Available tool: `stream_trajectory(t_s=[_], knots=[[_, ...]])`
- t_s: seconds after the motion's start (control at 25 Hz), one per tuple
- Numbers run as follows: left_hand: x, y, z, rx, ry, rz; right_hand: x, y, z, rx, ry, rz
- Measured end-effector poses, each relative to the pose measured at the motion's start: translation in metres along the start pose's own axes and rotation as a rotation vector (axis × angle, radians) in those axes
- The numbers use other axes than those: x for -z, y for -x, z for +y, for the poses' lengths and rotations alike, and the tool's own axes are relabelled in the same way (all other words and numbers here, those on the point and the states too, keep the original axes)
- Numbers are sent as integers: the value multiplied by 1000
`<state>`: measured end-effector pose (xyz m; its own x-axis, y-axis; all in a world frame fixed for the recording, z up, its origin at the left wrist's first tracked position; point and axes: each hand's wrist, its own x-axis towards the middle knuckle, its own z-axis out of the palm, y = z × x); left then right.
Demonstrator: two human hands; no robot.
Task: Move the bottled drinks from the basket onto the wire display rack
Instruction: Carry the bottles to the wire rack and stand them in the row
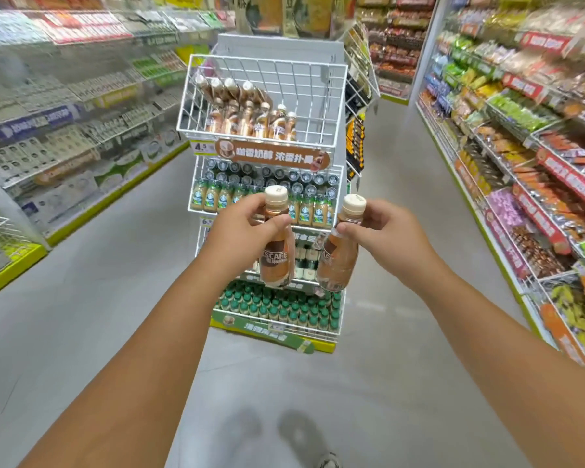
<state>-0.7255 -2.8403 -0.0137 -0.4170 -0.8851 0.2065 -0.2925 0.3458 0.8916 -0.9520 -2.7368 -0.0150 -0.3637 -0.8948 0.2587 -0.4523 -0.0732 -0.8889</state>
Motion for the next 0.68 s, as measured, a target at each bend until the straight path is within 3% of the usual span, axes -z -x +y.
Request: stream_trajectory(t_s=[0.48, 0.68], knots=[[-1, -228, -11, -22, 20, 89, -10, -245, 33, 50, -57, -68], [9, -317, -17, -55, 57, 69, -21, -332, 41, 46, -47, -8]])
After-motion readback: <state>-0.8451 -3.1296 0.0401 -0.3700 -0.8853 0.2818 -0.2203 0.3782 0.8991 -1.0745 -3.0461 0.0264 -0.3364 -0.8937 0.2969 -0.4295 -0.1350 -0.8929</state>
